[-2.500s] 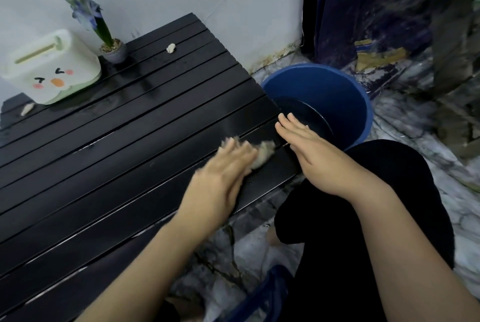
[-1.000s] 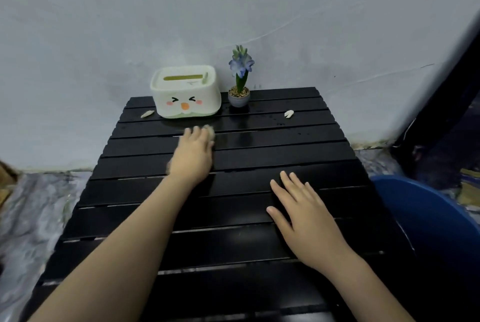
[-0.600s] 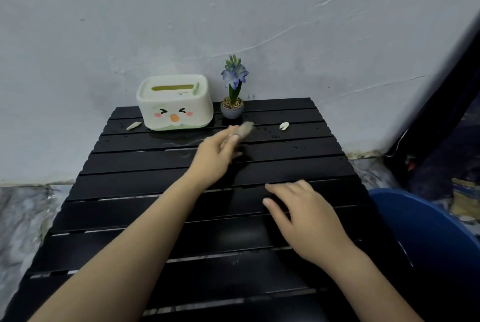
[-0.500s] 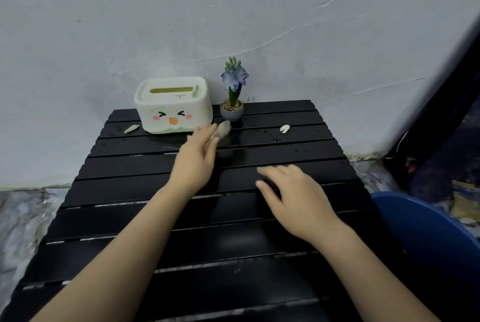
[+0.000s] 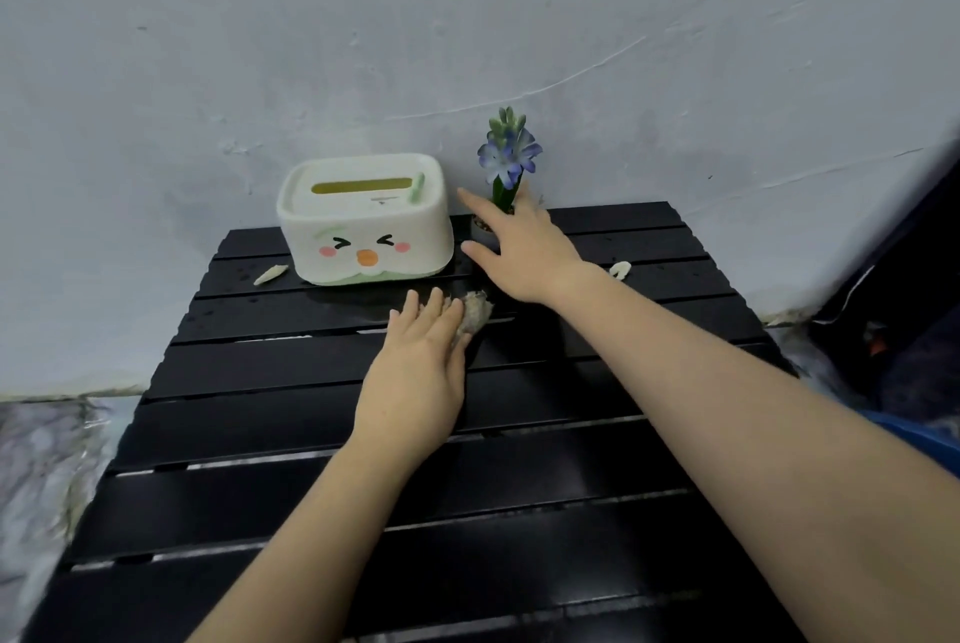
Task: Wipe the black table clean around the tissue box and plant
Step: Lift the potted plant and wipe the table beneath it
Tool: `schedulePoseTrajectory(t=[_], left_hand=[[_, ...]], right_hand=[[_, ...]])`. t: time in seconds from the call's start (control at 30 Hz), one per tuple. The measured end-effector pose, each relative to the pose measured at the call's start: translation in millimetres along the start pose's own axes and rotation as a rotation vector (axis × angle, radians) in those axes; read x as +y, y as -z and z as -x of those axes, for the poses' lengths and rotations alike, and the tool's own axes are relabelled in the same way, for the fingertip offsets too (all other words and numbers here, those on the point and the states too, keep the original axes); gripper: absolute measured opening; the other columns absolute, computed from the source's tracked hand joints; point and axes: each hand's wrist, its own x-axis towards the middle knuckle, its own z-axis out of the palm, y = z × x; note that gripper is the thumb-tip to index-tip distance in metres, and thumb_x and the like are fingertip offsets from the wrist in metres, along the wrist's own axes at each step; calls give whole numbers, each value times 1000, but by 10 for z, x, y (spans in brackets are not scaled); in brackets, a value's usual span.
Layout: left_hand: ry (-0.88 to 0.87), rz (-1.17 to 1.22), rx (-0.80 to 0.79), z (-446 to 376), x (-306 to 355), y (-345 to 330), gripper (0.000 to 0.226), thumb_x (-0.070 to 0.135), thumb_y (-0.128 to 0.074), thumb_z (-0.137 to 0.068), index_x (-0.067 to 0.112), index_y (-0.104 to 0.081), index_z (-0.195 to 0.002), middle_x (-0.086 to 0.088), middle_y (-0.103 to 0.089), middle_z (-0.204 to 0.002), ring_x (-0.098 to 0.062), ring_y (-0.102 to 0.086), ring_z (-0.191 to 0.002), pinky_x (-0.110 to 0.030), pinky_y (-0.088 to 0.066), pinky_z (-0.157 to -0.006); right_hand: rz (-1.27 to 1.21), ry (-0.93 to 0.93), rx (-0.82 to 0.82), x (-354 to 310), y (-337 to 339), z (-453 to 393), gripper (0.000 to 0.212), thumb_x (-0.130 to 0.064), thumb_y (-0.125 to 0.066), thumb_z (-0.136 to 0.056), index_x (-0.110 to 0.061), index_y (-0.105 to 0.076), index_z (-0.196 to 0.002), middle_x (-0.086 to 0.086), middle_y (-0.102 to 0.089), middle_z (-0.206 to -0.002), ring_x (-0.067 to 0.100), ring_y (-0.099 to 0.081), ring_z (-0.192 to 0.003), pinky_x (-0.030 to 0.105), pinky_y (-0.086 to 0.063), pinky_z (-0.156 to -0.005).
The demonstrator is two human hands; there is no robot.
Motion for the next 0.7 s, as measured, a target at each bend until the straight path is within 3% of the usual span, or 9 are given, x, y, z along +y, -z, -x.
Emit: schedulePoseTrajectory(t=[0.1,0.2,0.43,0.53,0.6,0.7], left_hand=[[-12,-3,9,-6,-16,-16,45,16,-51,-102,13,-48,-146,-9,-40,-156,-30,-26,-150,-35,-12,-121],[27,1,56,-4,-21,-42,45,16,-52,-102,14,-49,-146,-7,-42,-155,-26,-30,-149,-30,-15,-120],[304,-107,74,-209,454,-321,48,15,-36,-106,10,-30,-153,-13,-25,-163,-33,-16,-151,-43,-15,-124],[164,-96,-38,-247,877,-476,50,12,-35,-105,12,-26,-155,-11,-20,-165,-31,-12,-153,-40,-11,-125],[34,-67,-110,-202,1115,-535,47,12,-38,-105,15,-32,-151,-9,-31,-160,-27,-23,-151,-37,-21,-122],[52,22,-10,-346,1154,-380,32,21,-40,-103,21,-54,-132,-12,-66,-124,-36,-61,-114,-42,-47,-89]], right_hand=[[-95,9,6,11,-47,-146,54,-33,-49,-101,-27,-31,-152,23,-31,-145,42,-35,-130,51,-37,-108],[-191,2,44,-29,-59,-143,42,-25,-52,-100,-15,-44,-140,21,-36,-136,41,-40,-124,49,-37,-107],[-154,54,243,473,466,219,41,-29,-56,-98,-17,-47,-136,19,-39,-135,37,-44,-122,47,-37,-110],[-107,10,285,793,757,465,41,-28,-58,-97,-19,-48,-136,21,-39,-134,38,-45,-119,44,-36,-110],[-100,-26,307,964,916,648,42,-26,-60,-96,-20,-48,-136,21,-39,-134,39,-46,-119,44,-36,-110],[-84,-77,337,1190,1095,978,41,-29,-60,-96,-26,-48,-135,17,-40,-130,39,-48,-114,45,-40,-107]])
